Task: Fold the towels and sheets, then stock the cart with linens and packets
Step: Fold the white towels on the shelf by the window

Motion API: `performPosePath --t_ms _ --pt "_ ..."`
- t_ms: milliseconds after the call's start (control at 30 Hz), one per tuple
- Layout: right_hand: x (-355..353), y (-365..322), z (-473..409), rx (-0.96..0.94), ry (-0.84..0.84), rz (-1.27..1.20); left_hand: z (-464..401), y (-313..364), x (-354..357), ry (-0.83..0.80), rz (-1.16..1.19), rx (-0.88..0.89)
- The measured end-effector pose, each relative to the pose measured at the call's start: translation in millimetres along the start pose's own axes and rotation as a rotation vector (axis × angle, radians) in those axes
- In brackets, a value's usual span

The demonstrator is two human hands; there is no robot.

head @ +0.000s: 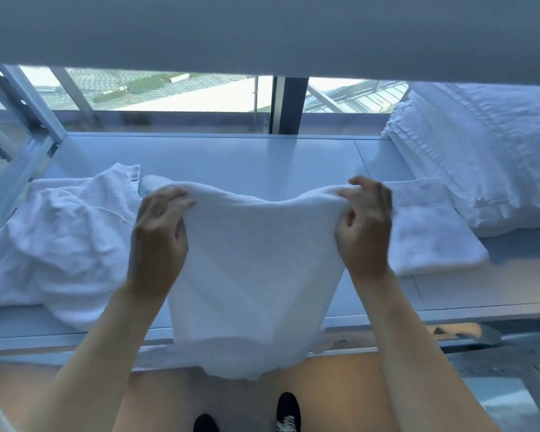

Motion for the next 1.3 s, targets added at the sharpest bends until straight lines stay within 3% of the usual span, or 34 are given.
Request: performPosePath --t_ms 133,200,267,500,633,700,767,867,933,1000,1100,1200,1300 --pt "52 -16 34 0.121 -0.674 0.231 40 16 49 -0.705 -0.29 -0.202" --pt "69 -17 71 0.149 -0.866 0.184 75 20 65 -0.787 -0.175 -0.247" --pt "71 -15 102 0.142 -0.932 0.145 99 19 68 -0.78 -0.108 -0.269" --pt "47 1 117 0.083 -0.907 0.1 129 3 47 -0.676 -0.147 -0.28" --pt "18 10 137 0.316 -0.792 0.254 156 13 39 -0.671 -0.172 -0.246" --pt "7 9 148 0.309 -0.772 0.225 167 21 35 -0.675 -0.182 -0.233" --pt "-2 14 152 0.305 -0.665 0.178 169 24 35 -0.673 -0.188 -0.258" --pt "-18 29 146 0.471 -0.487 0.344 156 27 38 -0.701 -0.203 -0.31" --pt "-23 33 138 0.606 -0.491 0.414 146 29 43 -0.72 -0.214 -0.312" --pt "-22 30 132 0.69 -0.524 0.332 137 31 48 -0.727 -0.211 -0.311" --pt "-20 21 120 0.607 -0.465 0.223 130 34 54 -0.722 -0.206 -0.305" --pt "-14 1 105 0.367 -0.347 0.137 130 34 56 -0.714 -0.203 -0.304" --pt "11 -37 105 0.108 -0.434 0.119 129 33 56 -0.71 -0.197 -0.308"
Point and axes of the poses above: each hand's wrist, its own z-axis away from the middle knuckle, its own x-axis out of the palm, y = z × x, the point moved 1 cm from there along -z, towards the middle knuckle, and after that the axes turned 1 degree about x, right-handed, at the moved point
